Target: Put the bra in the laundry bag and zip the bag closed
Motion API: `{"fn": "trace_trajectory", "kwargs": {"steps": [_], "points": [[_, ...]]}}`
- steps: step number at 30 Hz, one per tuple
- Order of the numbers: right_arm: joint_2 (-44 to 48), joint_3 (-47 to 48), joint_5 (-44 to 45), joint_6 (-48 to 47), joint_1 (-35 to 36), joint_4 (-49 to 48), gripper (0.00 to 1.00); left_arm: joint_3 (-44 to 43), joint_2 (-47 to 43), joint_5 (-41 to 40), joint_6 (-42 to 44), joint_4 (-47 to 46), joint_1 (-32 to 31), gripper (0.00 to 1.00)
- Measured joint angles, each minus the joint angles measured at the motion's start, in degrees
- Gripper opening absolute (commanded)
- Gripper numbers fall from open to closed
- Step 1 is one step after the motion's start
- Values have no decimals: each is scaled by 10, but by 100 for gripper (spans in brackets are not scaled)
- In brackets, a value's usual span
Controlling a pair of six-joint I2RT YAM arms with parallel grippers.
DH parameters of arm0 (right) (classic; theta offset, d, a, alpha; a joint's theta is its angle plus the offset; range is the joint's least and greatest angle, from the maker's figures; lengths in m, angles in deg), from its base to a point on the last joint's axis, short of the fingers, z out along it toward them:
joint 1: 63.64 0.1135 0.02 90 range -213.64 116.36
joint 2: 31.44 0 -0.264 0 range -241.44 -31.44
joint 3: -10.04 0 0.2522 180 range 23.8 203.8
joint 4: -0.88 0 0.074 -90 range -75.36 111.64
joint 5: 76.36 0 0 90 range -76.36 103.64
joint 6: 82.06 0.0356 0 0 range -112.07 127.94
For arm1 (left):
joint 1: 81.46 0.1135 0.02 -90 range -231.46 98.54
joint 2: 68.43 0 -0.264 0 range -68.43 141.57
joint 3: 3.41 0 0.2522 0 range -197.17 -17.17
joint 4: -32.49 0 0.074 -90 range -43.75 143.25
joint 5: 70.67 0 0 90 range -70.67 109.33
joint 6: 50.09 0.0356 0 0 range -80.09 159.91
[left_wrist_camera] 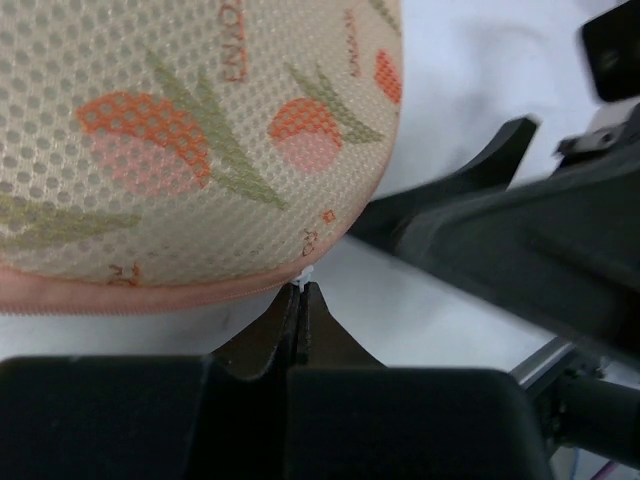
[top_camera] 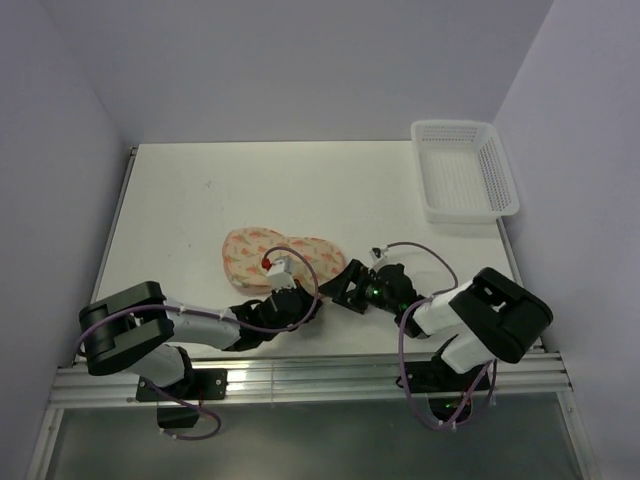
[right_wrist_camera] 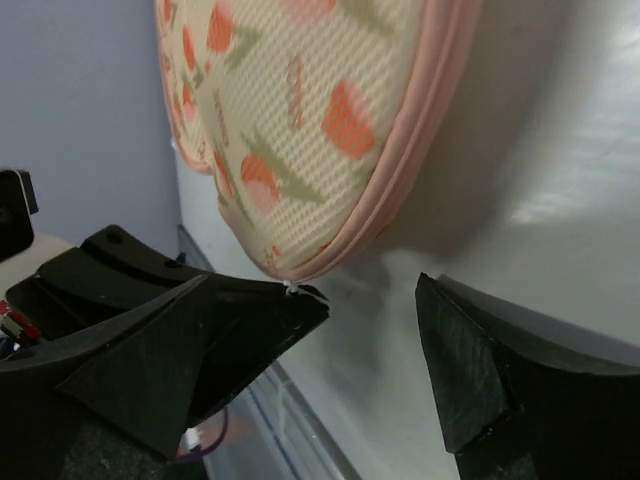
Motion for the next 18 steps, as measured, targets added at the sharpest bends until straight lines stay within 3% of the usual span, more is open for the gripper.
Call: {"fn": "trace_trajectory", "kwargs": {"steps": [3, 4, 6, 7, 18], "points": [[-29, -1, 13, 29, 33, -39, 64, -10, 1, 10, 5, -13, 4, 0], [-43, 1, 15, 35, 36, -53, 44, -11, 1, 14, 6, -16, 4, 0], [-77, 10, 22, 52, 36, -78, 35, -12, 1, 20, 7, -19, 4, 0], [-90, 14, 25, 58, 36, -90, 24, -11, 1, 22, 7, -19, 4, 0], [-89, 31, 25, 52, 31, -96, 5, 28, -41, 17, -1, -19, 9, 0]]}}
